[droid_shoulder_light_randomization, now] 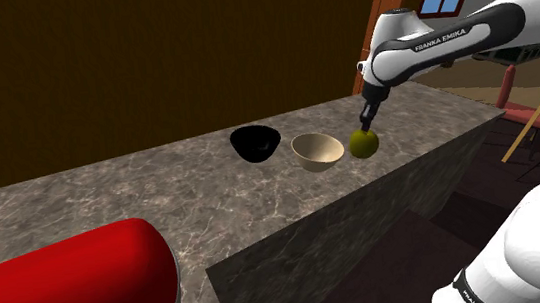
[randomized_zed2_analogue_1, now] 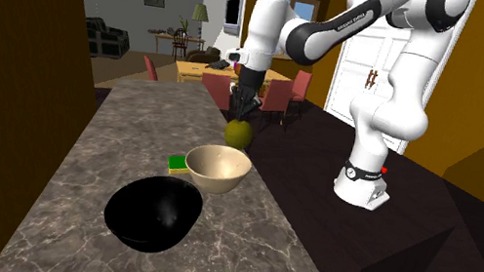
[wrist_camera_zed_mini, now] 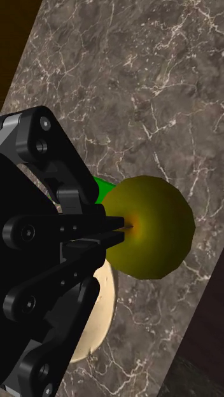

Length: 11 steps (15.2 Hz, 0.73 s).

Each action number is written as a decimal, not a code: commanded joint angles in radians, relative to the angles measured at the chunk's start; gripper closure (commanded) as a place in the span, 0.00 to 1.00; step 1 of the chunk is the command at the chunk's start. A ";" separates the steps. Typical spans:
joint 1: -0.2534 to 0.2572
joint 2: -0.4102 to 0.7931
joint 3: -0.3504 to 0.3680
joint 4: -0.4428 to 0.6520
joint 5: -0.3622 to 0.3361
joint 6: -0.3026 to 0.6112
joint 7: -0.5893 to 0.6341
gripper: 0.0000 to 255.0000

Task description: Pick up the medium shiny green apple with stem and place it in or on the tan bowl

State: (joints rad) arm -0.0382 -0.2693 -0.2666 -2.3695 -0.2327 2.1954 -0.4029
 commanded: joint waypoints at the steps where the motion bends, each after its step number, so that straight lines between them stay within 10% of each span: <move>1: 0.001 -0.015 0.003 0.013 0.000 -0.028 -0.001 1.00; 11: 0.005 -0.055 0.015 0.113 0.010 -0.167 -0.015 1.00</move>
State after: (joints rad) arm -0.0340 -0.3210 -0.2529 -2.2698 -0.2242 2.0448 -0.4164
